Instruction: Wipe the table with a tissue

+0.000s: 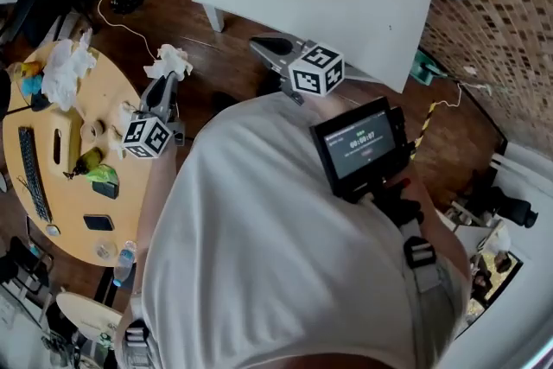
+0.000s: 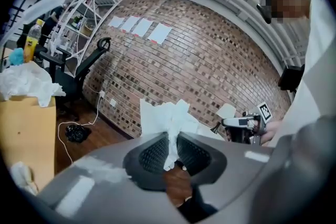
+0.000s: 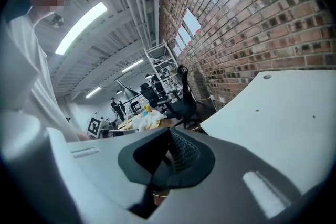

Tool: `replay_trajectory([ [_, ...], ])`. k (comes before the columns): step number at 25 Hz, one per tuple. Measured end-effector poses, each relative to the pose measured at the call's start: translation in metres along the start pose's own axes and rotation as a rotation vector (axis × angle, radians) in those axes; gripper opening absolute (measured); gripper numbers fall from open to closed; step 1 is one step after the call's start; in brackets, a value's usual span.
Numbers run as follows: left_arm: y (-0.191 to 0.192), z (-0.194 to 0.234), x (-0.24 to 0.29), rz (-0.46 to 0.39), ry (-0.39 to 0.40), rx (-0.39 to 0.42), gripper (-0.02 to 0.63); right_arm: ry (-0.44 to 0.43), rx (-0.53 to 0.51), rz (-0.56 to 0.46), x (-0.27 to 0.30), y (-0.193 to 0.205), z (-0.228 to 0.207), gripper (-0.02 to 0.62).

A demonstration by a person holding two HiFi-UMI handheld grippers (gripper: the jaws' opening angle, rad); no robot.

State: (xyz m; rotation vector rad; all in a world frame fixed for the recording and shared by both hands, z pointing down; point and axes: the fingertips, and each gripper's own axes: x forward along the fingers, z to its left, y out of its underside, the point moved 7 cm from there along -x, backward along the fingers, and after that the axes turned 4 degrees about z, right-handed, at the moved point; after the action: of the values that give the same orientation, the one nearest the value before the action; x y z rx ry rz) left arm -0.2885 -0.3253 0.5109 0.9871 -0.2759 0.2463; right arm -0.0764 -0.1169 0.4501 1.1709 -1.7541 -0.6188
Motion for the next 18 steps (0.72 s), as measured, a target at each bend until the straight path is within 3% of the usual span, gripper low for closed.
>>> replay_trajectory([
  [5,0.002,-0.017,0.036,0.052,0.099,0.038,0.058,0.017,0.061,-0.063,-0.016,-0.004,-0.015,0.005],
  [10,-0.013,-0.070,0.102,0.117,0.158,0.071,0.058,0.037,0.086,-0.097,-0.065,-0.018,-0.055,0.005],
  [18,-0.026,-0.114,0.182,0.206,0.278,0.111,0.060,0.065,0.127,-0.150,-0.105,-0.034,-0.113,0.005],
])
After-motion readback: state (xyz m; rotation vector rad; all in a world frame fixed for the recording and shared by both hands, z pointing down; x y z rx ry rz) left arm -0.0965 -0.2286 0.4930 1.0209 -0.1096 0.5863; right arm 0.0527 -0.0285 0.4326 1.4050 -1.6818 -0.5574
